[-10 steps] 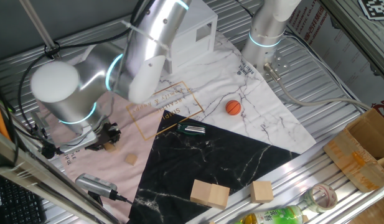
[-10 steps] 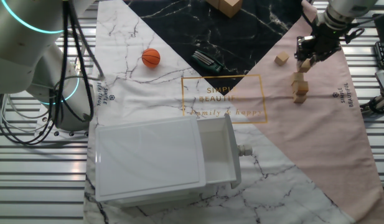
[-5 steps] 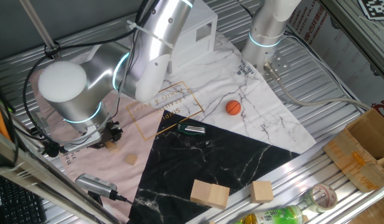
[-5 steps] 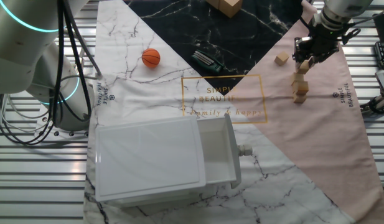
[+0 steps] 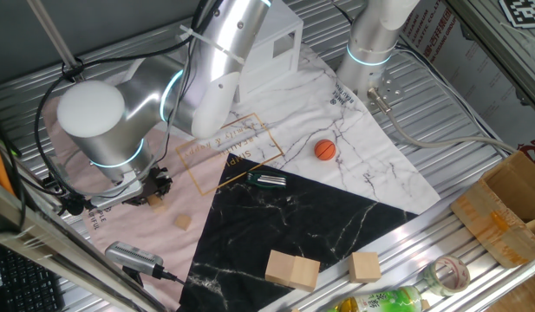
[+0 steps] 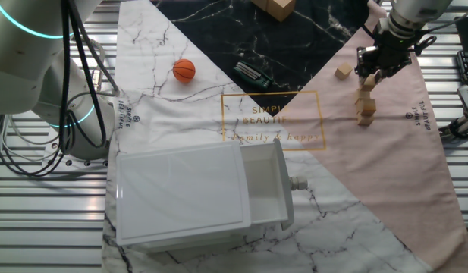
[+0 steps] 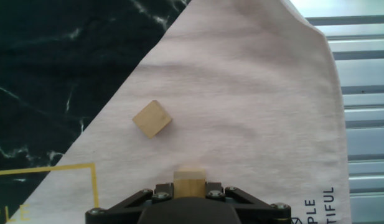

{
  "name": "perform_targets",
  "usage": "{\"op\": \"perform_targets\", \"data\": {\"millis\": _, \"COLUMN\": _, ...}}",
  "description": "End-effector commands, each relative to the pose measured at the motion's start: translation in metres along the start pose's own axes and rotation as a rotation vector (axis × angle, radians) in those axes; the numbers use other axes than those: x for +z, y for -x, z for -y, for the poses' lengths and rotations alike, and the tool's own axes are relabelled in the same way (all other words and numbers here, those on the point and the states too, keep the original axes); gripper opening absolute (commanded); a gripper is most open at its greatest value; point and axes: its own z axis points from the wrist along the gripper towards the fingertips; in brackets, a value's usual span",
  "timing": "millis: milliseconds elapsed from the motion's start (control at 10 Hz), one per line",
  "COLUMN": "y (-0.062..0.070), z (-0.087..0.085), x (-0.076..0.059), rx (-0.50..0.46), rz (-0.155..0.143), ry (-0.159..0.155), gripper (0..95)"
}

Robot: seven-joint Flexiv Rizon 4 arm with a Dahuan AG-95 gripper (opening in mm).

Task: Stack the blocks into a pyramid shape

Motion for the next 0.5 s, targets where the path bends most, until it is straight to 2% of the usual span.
{"op": "perform_targets", "data": {"millis": 100, "y": -0.0003, "z": -0.0007, "x": -0.0007, "rx": 0.005, "rz": 0.0, "ry": -0.001, "gripper": 0.0}}
{"op": "perform_targets", "data": {"millis": 500, "y": -0.001, "z": 0.0002, "x": 0.0002, "rx": 0.015, "rz": 0.008, "ry": -0.006, "gripper": 0.0}}
